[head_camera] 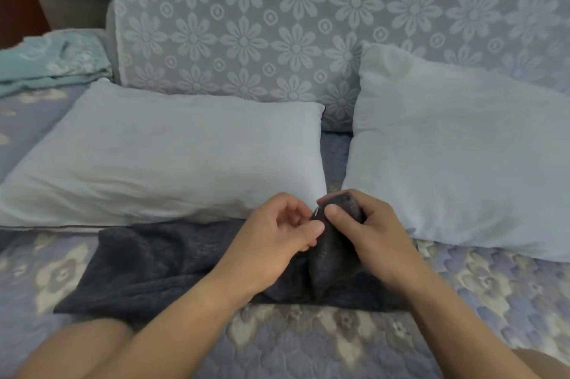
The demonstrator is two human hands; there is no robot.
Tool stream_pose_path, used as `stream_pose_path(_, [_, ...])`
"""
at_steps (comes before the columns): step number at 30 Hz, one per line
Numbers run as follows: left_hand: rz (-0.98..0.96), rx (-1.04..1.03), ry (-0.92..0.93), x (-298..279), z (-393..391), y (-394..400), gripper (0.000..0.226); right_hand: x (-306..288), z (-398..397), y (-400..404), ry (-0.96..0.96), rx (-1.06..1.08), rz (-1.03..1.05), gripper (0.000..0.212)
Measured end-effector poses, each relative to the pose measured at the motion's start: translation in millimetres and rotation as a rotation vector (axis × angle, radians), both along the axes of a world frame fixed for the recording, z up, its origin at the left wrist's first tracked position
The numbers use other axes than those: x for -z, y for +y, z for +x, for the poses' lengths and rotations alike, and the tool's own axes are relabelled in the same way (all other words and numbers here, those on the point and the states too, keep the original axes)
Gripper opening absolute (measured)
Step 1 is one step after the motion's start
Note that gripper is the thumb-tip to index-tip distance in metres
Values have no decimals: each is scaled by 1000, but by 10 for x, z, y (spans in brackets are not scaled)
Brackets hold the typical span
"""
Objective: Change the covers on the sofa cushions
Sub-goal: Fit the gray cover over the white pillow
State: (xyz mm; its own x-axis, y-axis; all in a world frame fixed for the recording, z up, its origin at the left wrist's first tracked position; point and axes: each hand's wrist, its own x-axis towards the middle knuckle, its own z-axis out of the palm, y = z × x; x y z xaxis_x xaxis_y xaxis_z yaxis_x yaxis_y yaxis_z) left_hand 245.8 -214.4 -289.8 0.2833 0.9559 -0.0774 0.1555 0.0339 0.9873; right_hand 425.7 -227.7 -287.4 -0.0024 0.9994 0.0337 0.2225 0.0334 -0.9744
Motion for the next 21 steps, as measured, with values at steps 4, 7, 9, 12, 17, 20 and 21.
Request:
stream_pose_path(4, [108, -40, 128, 66, 47, 43, 9, 70, -46, 50, 80, -30, -67, 15])
stream_pose_path(7, [100, -37, 107, 98, 63, 50, 9, 66, -63, 44, 139, -72, -85, 19])
stream_pose_path(9, [134, -21, 125, 80, 61, 50, 8, 54, -64, 37, 168, -74, -87, 20])
stream_pose_path(12, [260, -10, 271, 70, 30, 18, 13, 74, -90, 19, -8, -23, -17, 18])
stream_pose_path(17, [499, -10, 625, 88, 31, -97, 20, 140, -169, -92, -329, -20, 164, 15])
stream_pose_path(20, [221, -42, 421, 59, 66, -95, 26, 144, -146, -90, -369, -22, 195, 34])
stream_pose_path(21, [201, -44, 434, 33, 75, -93, 27, 140, -136, -97, -382, -34, 210, 33])
